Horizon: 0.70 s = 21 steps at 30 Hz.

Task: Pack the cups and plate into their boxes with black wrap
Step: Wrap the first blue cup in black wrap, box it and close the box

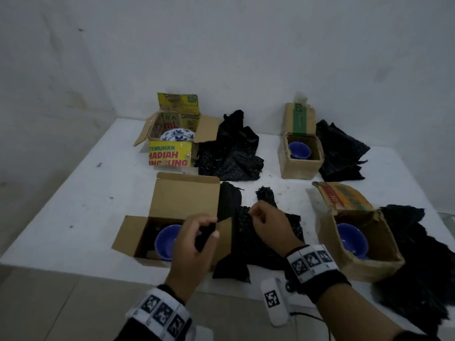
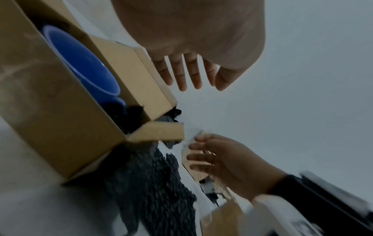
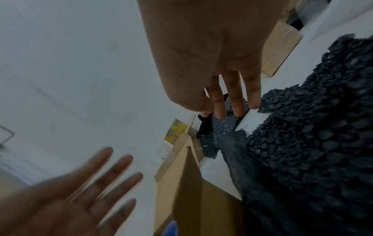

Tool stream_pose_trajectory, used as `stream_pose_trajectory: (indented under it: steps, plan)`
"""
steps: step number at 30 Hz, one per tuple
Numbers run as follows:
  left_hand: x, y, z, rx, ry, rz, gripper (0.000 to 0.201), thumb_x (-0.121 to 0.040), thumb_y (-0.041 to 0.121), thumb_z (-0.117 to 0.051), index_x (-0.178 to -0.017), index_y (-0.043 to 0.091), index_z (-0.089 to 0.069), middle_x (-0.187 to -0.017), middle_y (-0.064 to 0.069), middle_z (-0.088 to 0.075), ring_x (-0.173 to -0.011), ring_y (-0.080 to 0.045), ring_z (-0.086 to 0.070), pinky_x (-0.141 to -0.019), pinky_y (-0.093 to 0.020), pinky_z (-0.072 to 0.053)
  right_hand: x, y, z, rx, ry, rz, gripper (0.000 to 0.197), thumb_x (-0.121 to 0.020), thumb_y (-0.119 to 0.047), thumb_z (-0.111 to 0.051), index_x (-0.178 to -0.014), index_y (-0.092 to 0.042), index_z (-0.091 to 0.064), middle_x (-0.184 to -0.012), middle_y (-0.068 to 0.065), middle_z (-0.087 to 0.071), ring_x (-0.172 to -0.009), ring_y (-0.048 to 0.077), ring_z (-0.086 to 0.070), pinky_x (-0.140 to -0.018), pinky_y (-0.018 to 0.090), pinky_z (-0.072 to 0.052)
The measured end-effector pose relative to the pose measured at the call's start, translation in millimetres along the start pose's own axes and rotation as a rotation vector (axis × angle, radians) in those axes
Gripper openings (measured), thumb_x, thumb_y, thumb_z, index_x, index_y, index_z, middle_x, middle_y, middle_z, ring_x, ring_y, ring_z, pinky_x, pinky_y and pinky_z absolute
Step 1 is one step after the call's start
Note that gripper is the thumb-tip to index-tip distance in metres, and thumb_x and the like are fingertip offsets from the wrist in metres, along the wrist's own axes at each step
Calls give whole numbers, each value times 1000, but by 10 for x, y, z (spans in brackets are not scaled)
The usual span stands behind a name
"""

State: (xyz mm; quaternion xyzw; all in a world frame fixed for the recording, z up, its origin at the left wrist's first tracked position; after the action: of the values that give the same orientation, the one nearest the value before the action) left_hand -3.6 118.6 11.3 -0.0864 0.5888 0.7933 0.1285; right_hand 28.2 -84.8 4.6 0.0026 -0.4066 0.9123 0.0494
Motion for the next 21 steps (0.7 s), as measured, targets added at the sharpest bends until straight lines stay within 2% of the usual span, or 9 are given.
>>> stream_pose_trajectory:
  steps: [2, 6, 9, 11, 13, 15, 17, 19, 21]
  plan:
    - [139, 126, -236, -7, -58, -29, 16, -84, 34, -52, -93, 27, -62, -90, 13, -61, -83, -6, -59, -69, -18, -48, -47, 96, -27, 16, -89, 68, 20, -83, 2, -48, -92, -12, -59, -94, 9, -64, -82, 21, -59, -76, 30, -49]
    - [408, 114, -629, -112, -137, 29, 11, -85, 34, -49, -84, 36, -60, -89, 18, -61, -81, 1, -59, -66, -16, -48, -111, 227, -135, 159, -300, 268, 44, -79, 2, -44, -117, -17, -55, -130, 2, -53, -114, 21, -51, -91, 38, -46]
    - [573, -15, -863, -283, -113, 28, 14, -87, 25, -50, -87, 31, -63, -90, 23, -60, -86, 5, -55, -73, -16, -48, -136, 290, -247, 338, -444, 425, 59, -83, 0, -41, -137, -24, -43, -152, -6, -30, -123, 25, -42, -87, 35, -48]
    - [639, -105, -1010, -432, -83, 28, 15, -87, 17, -53, -92, 26, -65, -100, 12, -63, -97, -1, -52, -85, -22, -49, -158, 371, -332, 487, -503, 497, 59, -87, -7, -43, -142, -28, -35, -154, -6, -25, -121, 28, -42, -80, 35, -47]
    - [667, -183, -1124, -574, -80, 40, 17, -85, 17, -55, -96, 24, -66, -112, 4, -61, -113, -13, -50, -96, -33, -47, -172, 464, -385, 561, -492, 511, 49, -91, -21, -44, -139, -28, -41, -149, 0, -33, -117, 30, -45, -77, 36, -48]
    - [666, -240, -1220, -707, -92, 106, 19, -81, 17, -55, -96, 25, -63, -124, -3, -56, -117, -28, -50, -97, -43, -46, -161, 539, -407, 523, -426, 532, 42, -86, -27, -38, -118, -20, -63, -131, 9, -52, -100, 34, -56, -65, 36, -50]
    - [642, -278, -1285, -794, -100, 208, 23, -76, 17, -52, -97, 25, -57, -132, -10, -50, -114, -36, -50, -87, -47, -49, -149, 623, -407, 444, -388, 542, 43, -78, -27, -34, -93, -12, -71, -111, 13, -60, -78, 34, -61, -52, 32, -48]
    - [622, -299, -1321, -821, -116, 319, 25, -78, 18, -49, -102, 24, -53, -140, -16, -41, -121, -40, -43, -83, -48, -48, -143, 625, -335, 369, -388, 496, 34, -81, -19, -40, -92, -10, -70, -112, 13, -56, -76, 33, -59, -56, 34, -50]
    - [592, -317, -1353, -817, -142, 361, 28, -83, 18, -46, -110, 22, -52, -145, -16, -34, -130, -38, -35, -88, -47, -46, -140, 615, -231, 280, -363, 450, 25, -86, -12, -47, -99, -9, -69, -119, 12, -50, -85, 31, -58, -69, 37, -50]
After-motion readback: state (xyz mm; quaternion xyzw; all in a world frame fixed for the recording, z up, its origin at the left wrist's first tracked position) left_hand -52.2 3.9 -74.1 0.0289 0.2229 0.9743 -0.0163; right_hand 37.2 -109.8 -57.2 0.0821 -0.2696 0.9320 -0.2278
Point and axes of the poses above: each hand's wrist, its own x-axis away from the middle knuckle, its own z-axis out of the back of the hand, y = z × x, the point moved 1 cm from there along -x, towards the middle knuckle
